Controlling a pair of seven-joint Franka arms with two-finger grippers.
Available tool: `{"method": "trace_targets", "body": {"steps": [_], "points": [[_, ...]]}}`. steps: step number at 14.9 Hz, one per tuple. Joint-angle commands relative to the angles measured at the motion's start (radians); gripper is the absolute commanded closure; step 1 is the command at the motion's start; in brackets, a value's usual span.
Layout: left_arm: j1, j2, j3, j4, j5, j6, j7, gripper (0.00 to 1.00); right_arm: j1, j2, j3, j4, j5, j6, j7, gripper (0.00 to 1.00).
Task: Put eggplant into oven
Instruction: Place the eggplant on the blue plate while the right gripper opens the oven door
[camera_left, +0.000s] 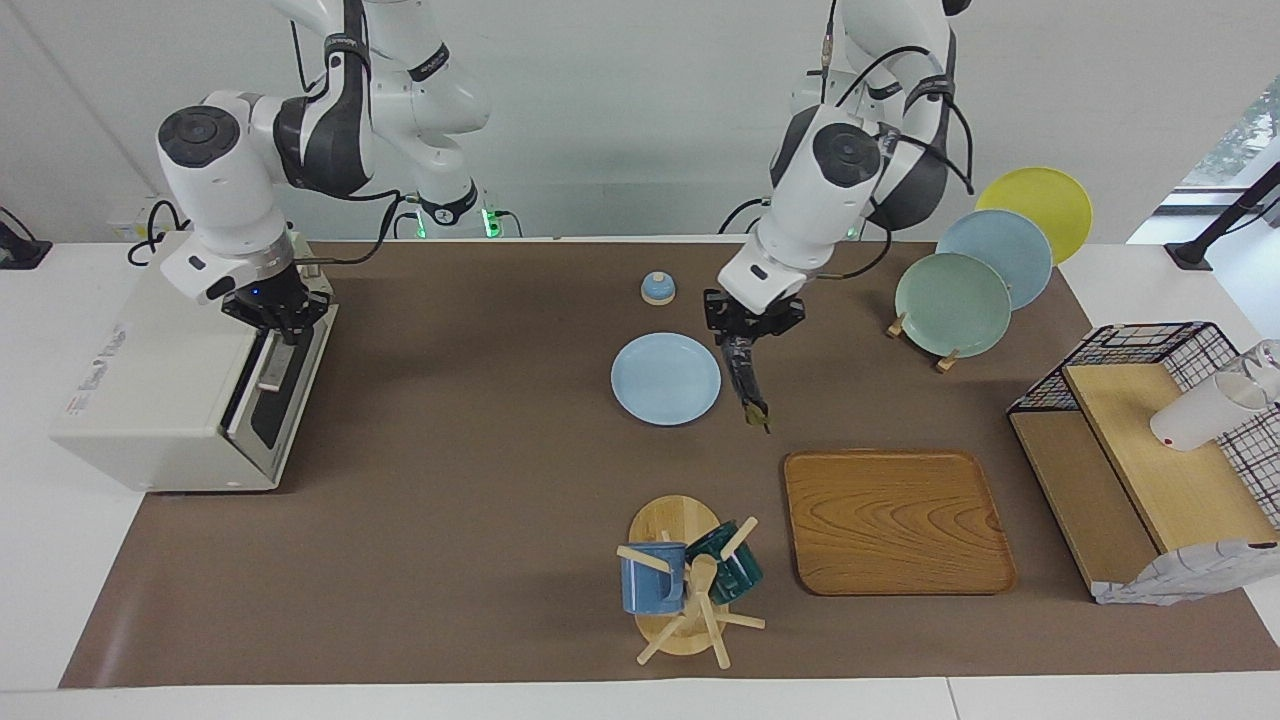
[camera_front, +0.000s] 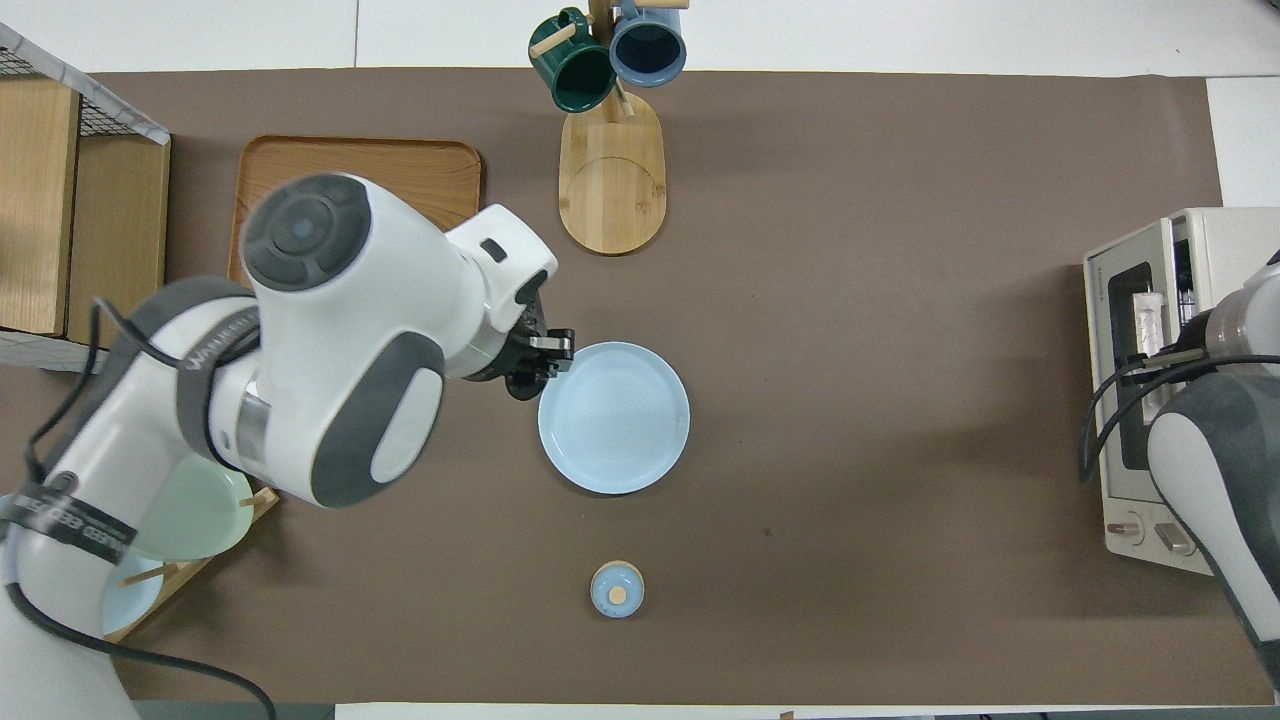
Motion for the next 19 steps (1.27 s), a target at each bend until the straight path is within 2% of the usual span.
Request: {"method": "trace_targets", "body": {"steps": [1,6,13,15,18,19], "points": [[-0.094,-0.06,0.02,-0.157,-0.017,0.153,-0.018,1.0,-0.009,0.046,-0.003,-0.064,0.002,0.105,0.013,1.0],[-0.181,-0.005,0.021,-0.287,-0.017,0.367,-0.033,1.0,0.065,0.096,-0.001,-0.088,0.017,0.175,0.133,1.0],[-0.21,0.004,0.023,-0.312,-0.016,0.378,-0.055,1.0,0.11,0.124,-0.001,-0.176,0.035,0.356,0.197,1.0],[-0.21,0.004,0.025,-0.311,-0.014,0.37,-0.047,0.01,0.122,0.155,0.0,-0.18,0.035,0.383,0.239,1.0],[-0.193,-0.01,0.028,-0.3,-0.014,0.349,-0.001,0.0,0.134,0.193,0.0,-0.18,0.066,0.424,0.248,1.0],[-0.181,-0.025,0.032,-0.285,-0.013,0.301,0.005,0.0,0.134,0.213,0.0,-0.18,0.089,0.429,0.248,1.0]]}}
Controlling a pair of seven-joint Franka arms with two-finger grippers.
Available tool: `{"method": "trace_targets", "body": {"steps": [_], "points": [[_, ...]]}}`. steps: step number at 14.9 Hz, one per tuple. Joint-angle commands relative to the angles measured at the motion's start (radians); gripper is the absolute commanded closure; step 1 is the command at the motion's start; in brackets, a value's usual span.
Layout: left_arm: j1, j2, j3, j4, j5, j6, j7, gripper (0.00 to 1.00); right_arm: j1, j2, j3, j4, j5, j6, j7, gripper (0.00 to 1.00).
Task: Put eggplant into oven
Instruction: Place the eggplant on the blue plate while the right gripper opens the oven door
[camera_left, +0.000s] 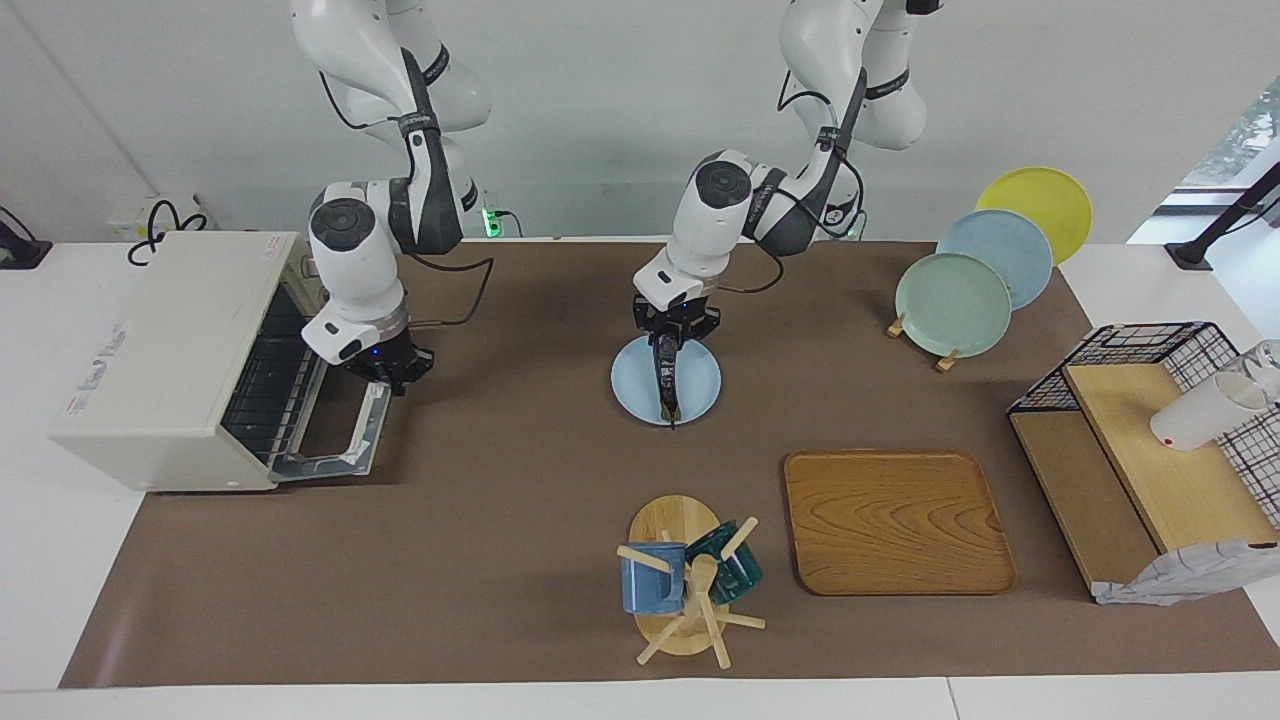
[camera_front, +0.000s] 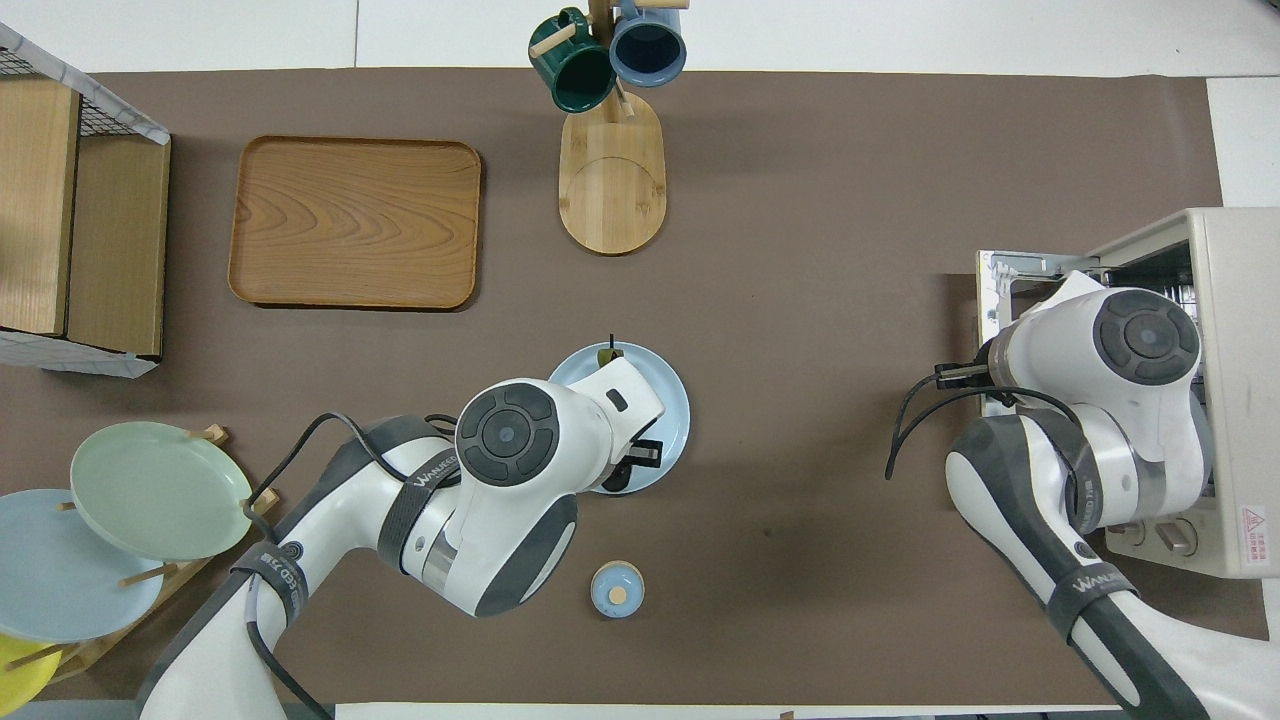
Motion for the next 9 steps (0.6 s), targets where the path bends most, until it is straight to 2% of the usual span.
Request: {"method": "trace_targets", "body": {"steps": [1,5,9], "points": [[0.039,-0.058,0.015,0.024,-0.01,-0.098,0.046,0.0,-0.012,0.049,-0.019,0.006,0.027,0.051,0.001,1.0],[0.227,-0.104,0.015,0.157,-0.01,-0.345,0.219,0.0,0.002,0.063,-0.019,0.008,0.041,0.069,0.002,1.0],[0.446,-0.105,0.015,0.3,-0.007,-0.529,0.421,0.0,0.008,0.069,-0.017,0.025,0.041,0.063,0.004,1.0]]}}
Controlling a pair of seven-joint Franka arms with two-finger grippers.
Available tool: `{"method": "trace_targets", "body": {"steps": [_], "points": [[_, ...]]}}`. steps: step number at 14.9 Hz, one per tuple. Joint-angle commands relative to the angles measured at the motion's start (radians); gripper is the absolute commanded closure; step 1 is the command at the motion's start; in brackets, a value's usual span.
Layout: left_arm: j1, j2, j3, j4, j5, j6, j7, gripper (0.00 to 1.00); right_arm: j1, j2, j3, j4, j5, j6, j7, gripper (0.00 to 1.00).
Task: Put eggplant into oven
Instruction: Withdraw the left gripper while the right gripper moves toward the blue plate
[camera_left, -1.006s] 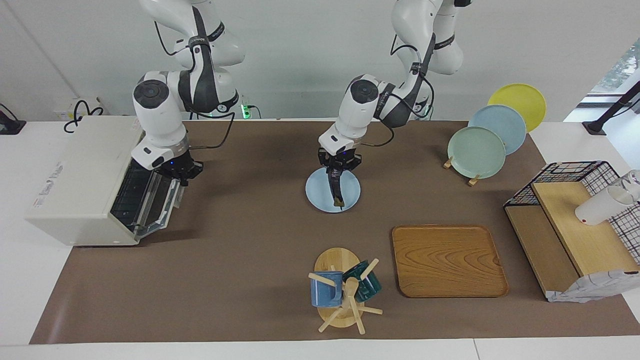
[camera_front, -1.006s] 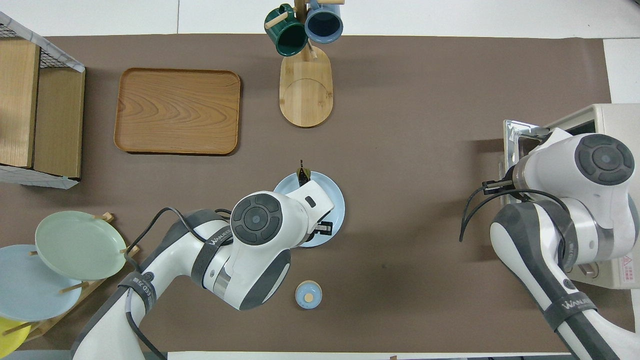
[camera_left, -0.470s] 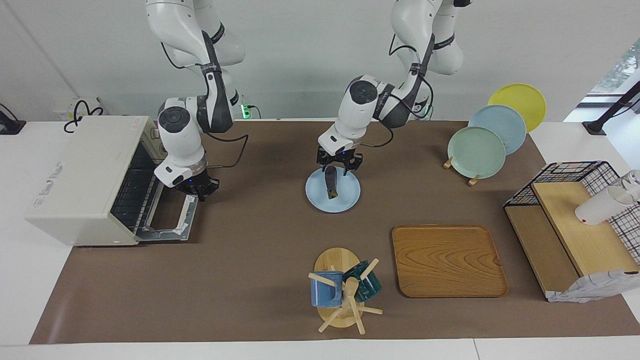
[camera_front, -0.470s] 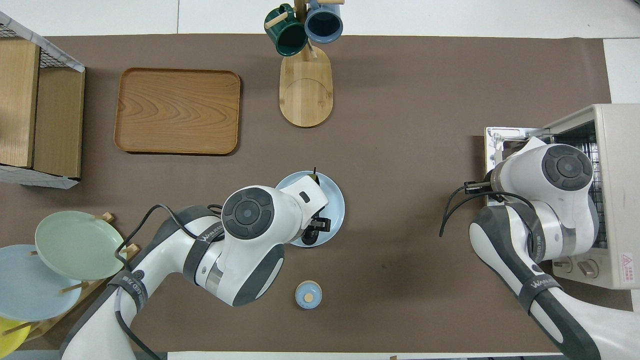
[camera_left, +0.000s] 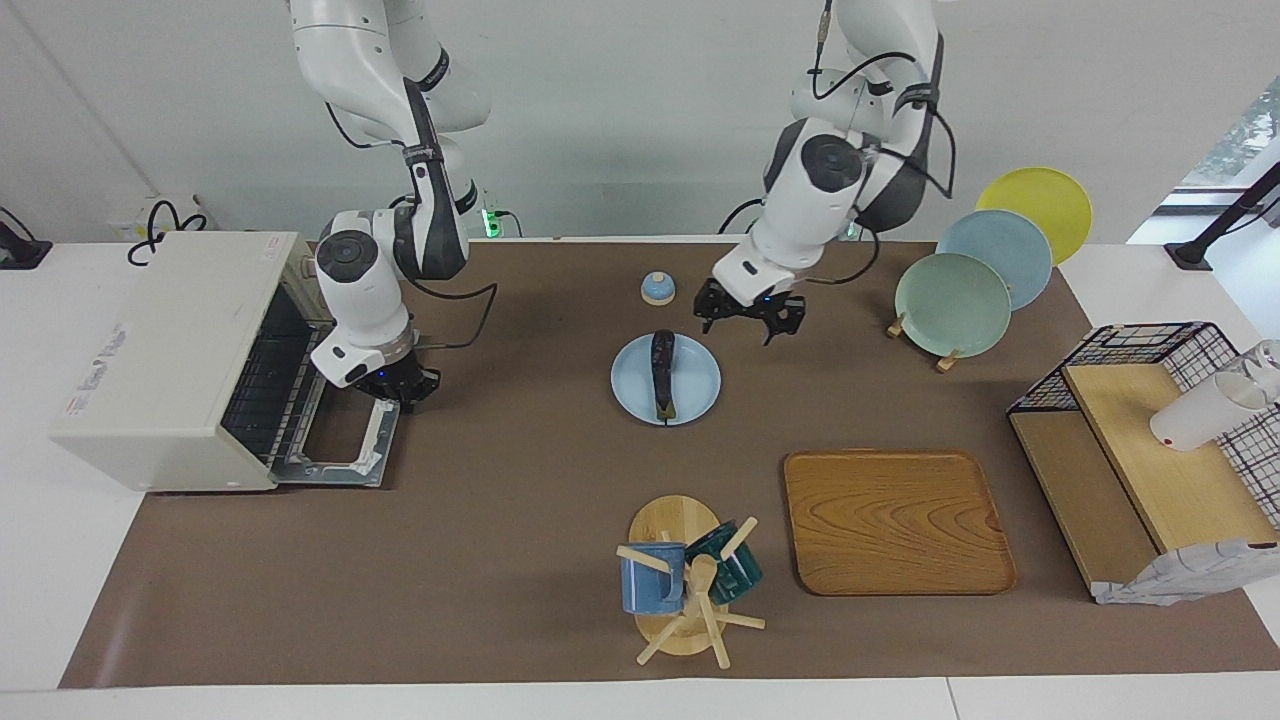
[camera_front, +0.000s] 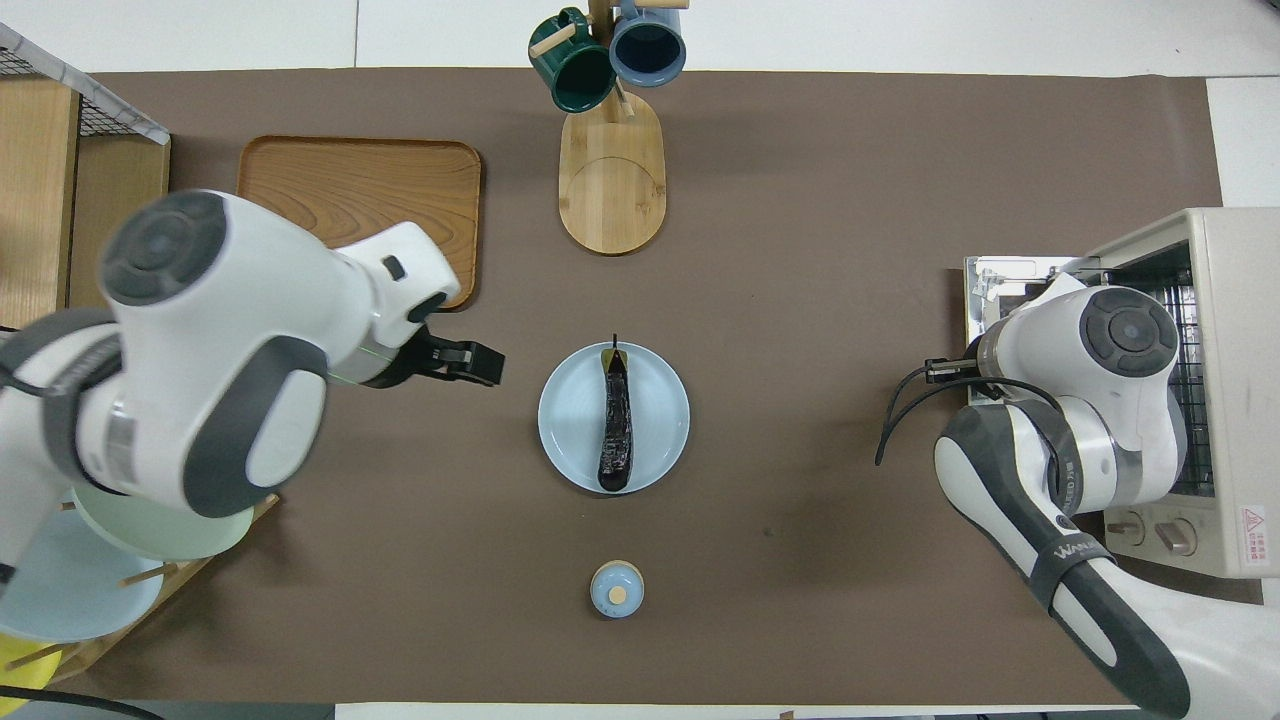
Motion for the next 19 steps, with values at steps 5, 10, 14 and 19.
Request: {"method": "trace_targets", "body": {"steps": [5,10,14,19], "points": [[0.235,-0.006,-0.008,0.108,0.08,-0.13,0.18,0.0,0.056,0.026,-0.007,0.147,0.033,-0.168,0.01,1.0],[0.269,0.004,-0.003,0.27,0.16,-0.318,0.169,0.0,0.137,-0.031,0.016,0.239,0.057,-0.334,0.068,0.7],[0.261,-0.028,-0.005,0.307,0.198,-0.4,0.085,0.0,0.258,-0.016,0.016,0.406,0.06,-0.504,0.244,0.7],[0.264,-0.073,-0.01,0.266,0.2,-0.388,0.08,0.0,0.378,-0.014,0.042,0.439,0.089,-0.482,0.417,0.54]]}}
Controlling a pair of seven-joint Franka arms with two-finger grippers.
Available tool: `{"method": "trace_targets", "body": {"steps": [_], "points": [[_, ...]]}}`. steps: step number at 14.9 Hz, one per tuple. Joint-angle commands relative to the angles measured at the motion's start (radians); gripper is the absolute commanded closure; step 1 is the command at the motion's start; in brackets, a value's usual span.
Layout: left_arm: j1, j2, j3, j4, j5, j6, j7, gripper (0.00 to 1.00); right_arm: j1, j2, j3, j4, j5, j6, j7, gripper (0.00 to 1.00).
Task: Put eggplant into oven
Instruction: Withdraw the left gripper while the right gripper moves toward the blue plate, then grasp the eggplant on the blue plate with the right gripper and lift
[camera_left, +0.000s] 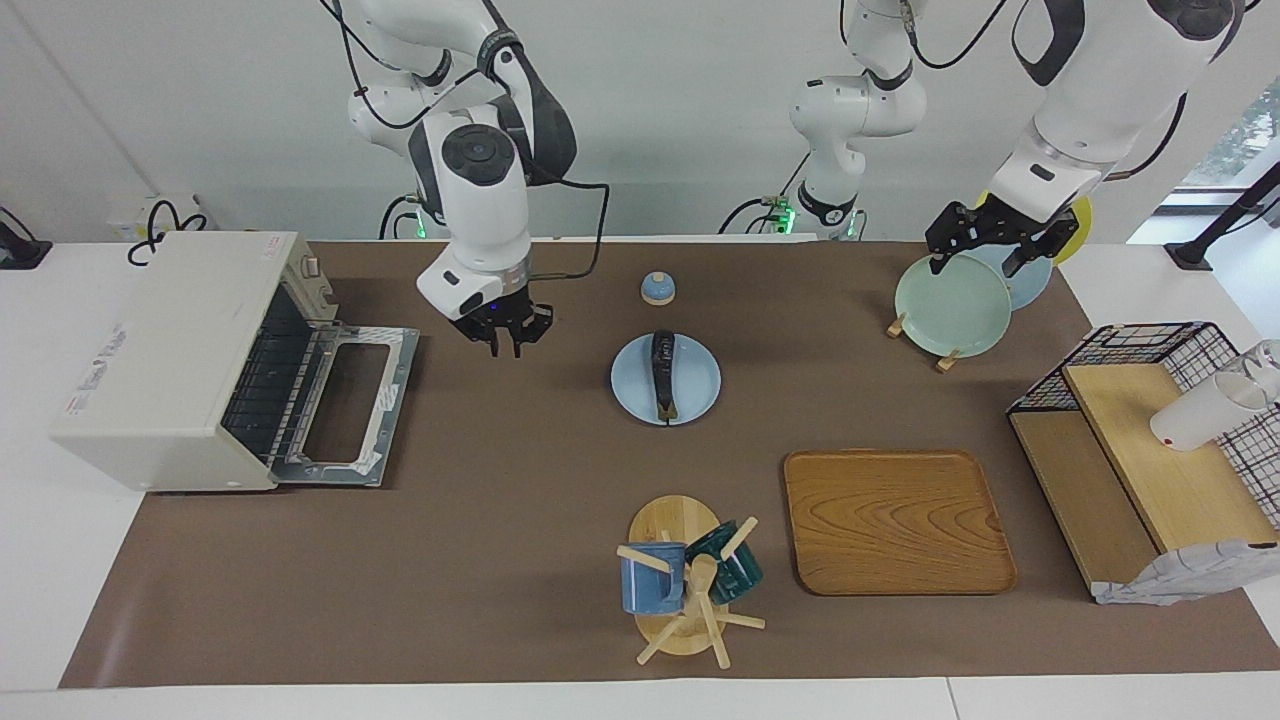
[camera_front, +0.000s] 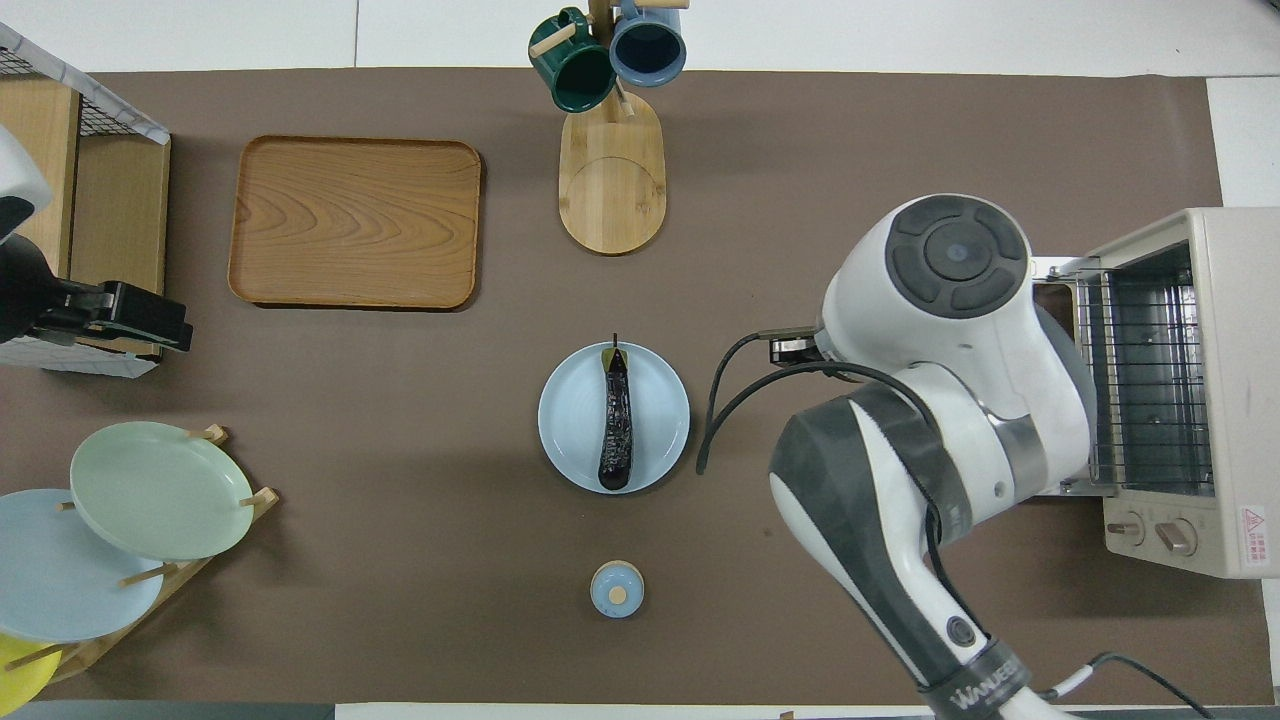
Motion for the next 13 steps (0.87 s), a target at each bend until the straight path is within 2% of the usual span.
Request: {"method": "trace_targets", "body": {"steps": [1,5,8,9,11,13], "points": [[0.001,-0.037,-0.003,-0.065,0.024,0.034,-0.016,0.0,0.063,0.019,0.004,0.008,0.07,0.066,0.097,0.54],[0.001,-0.062,0.0,-0.111,0.019,0.074,-0.013,0.0,0.233,0.086,0.005,0.055,0.078,0.138,0.278,0.56],[0.0,-0.036,0.003,-0.084,0.017,0.043,-0.016,0.0,0.345,0.268,0.004,0.249,0.014,0.12,0.415,0.56],[0.0,-0.018,0.003,-0.05,0.017,0.019,-0.016,0.0,0.355,0.312,0.005,0.297,-0.002,0.12,0.456,0.56],[0.003,0.017,0.0,0.026,0.017,-0.027,-0.017,0.0,0.356,0.349,0.005,0.31,-0.005,0.144,0.473,0.55],[0.004,0.021,-0.002,0.037,0.019,-0.029,-0.016,0.0,0.385,0.37,0.005,0.307,-0.007,0.202,0.474,0.54]]}}
